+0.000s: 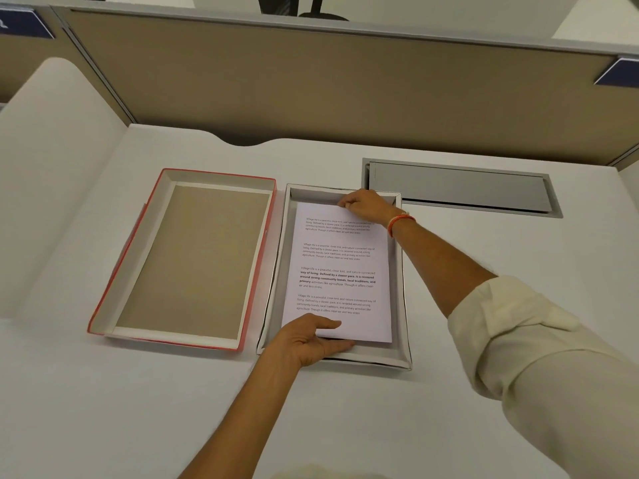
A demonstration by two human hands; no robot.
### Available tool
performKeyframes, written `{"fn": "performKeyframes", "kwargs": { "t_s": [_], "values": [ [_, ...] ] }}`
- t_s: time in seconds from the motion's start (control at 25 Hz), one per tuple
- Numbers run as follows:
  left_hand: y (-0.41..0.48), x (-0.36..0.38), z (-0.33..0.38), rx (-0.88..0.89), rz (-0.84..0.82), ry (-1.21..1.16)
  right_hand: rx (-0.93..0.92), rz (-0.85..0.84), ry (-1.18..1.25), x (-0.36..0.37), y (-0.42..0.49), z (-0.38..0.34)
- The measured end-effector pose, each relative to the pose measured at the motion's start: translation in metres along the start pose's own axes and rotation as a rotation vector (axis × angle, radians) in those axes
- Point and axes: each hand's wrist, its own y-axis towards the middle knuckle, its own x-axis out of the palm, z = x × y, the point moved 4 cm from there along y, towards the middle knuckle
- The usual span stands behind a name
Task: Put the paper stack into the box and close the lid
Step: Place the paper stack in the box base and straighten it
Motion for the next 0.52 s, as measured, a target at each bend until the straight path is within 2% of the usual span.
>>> {"fn": "performKeyframes", "kwargs": {
  "t_s": [0.32, 0.52],
  "values": [
    [-0.009, 0.003, -0.005, -0.027, -0.036, 0.089, -0.023, -0.022, -0.020, -0.008, -0.003, -0.005],
    [-0.029, 0.004, -0.001, -0.027, -0.098, 0.147, -0.039, 0.027, 0.043, -0.021, -0.008, -0.010]
  ]
}}
